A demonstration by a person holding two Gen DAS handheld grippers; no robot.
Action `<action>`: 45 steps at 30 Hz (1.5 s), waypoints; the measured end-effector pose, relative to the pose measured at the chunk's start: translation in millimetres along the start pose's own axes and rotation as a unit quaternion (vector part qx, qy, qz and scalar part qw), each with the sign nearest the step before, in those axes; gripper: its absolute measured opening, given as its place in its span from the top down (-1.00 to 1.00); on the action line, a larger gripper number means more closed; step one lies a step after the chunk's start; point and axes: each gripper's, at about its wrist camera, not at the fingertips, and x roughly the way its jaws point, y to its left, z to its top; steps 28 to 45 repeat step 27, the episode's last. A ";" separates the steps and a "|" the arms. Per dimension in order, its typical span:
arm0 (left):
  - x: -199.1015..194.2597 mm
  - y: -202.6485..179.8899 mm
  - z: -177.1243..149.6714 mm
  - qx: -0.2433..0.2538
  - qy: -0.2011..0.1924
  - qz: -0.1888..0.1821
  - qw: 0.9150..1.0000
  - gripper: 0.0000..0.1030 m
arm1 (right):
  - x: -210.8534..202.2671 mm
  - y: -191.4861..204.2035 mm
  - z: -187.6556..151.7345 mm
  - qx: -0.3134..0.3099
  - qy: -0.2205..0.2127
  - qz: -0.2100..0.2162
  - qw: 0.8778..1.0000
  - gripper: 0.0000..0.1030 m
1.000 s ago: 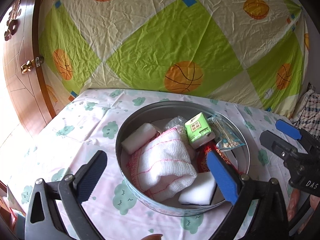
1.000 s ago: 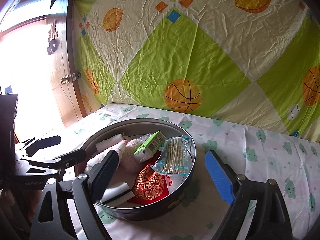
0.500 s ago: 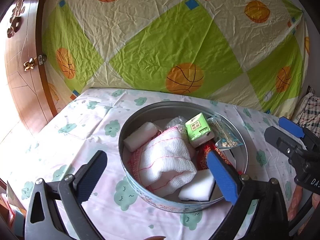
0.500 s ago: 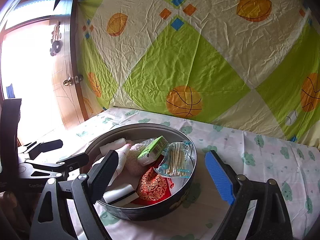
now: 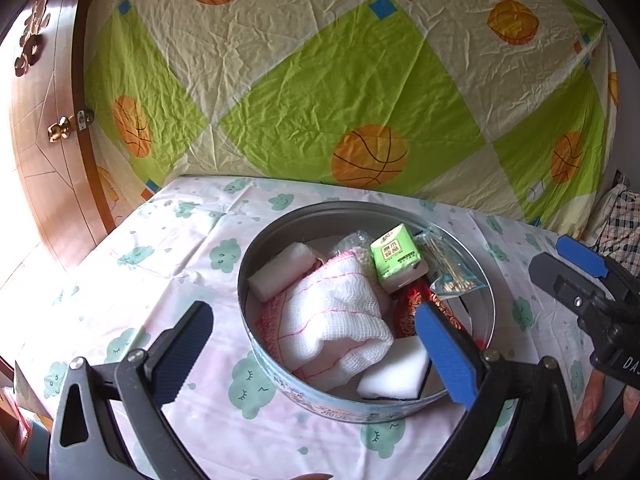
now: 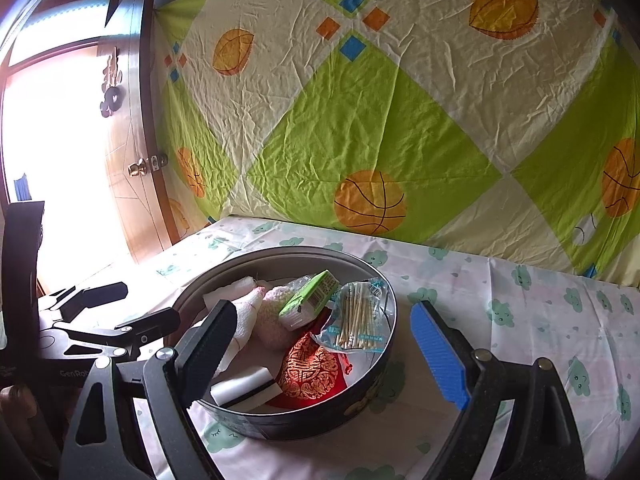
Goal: Organize soft objects
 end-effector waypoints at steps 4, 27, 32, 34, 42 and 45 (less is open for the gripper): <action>-0.8 0.5 0.7 0.000 -0.001 0.000 1.000 -0.99 | -0.9 -0.7 0.5 -0.001 -0.001 0.001 1.000 -0.76; 3.5 8.0 2.4 -0.002 -0.002 0.010 1.000 -0.99 | 4.3 1.9 -1.2 -0.001 0.006 0.003 1.000 -0.76; 3.5 8.0 2.4 -0.002 -0.002 0.010 1.000 -0.99 | 4.3 1.9 -1.2 -0.001 0.006 0.003 1.000 -0.76; 3.5 8.0 2.4 -0.002 -0.002 0.010 1.000 -0.99 | 4.3 1.9 -1.2 -0.001 0.006 0.003 1.000 -0.76; 3.5 8.0 2.4 -0.002 -0.002 0.010 1.000 -0.99 | 4.3 1.9 -1.2 -0.001 0.006 0.003 1.000 -0.76; 3.5 8.0 2.4 -0.002 -0.002 0.010 1.000 -0.99 | 4.3 1.9 -1.2 -0.001 0.006 0.003 1.000 -0.76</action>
